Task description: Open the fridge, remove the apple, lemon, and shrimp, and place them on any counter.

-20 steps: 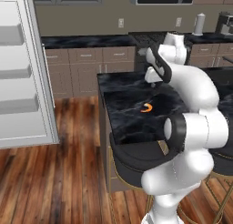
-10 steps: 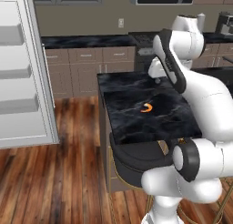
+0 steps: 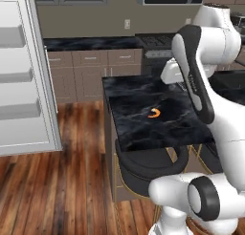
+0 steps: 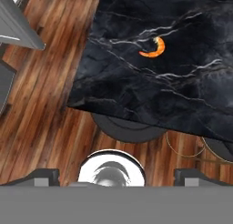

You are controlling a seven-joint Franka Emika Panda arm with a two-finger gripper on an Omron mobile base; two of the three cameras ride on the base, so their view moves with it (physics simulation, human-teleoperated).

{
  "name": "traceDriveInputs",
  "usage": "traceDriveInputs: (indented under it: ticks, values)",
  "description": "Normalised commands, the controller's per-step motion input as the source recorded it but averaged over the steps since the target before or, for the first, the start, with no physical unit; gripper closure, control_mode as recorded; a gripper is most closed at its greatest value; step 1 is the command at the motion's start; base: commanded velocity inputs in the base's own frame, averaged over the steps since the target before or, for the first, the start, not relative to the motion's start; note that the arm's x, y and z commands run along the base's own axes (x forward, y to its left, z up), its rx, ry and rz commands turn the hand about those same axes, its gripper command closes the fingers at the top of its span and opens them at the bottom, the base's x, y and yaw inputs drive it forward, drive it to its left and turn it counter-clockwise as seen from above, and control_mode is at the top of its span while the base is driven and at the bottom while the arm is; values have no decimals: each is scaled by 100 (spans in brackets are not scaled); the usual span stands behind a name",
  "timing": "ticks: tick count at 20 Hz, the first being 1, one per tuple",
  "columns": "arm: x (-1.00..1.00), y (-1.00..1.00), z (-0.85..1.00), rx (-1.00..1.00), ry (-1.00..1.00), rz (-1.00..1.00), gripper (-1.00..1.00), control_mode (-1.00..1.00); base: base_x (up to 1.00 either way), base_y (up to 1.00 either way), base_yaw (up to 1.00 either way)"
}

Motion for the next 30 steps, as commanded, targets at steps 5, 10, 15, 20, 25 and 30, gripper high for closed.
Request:
traceDriveInputs:
  ticks: [5,10,15,20,25,30]
  values:
    - [-86,23,0,0,-18,-4,-100,-100,0,0,0]
    - [-75,10,0,0,-20,-5,-100,-100,0,0,0]
    - [-17,1,4,0,-5,-2,-100,-100,0,0,0]
    - [0,-8,0,0,7,0,-100,-100,0,0,0]
    - [0,0,0,0,3,0,-100,-100,0,0,0]
    - [0,0,0,0,0,0,-100,100,-29,0,0]
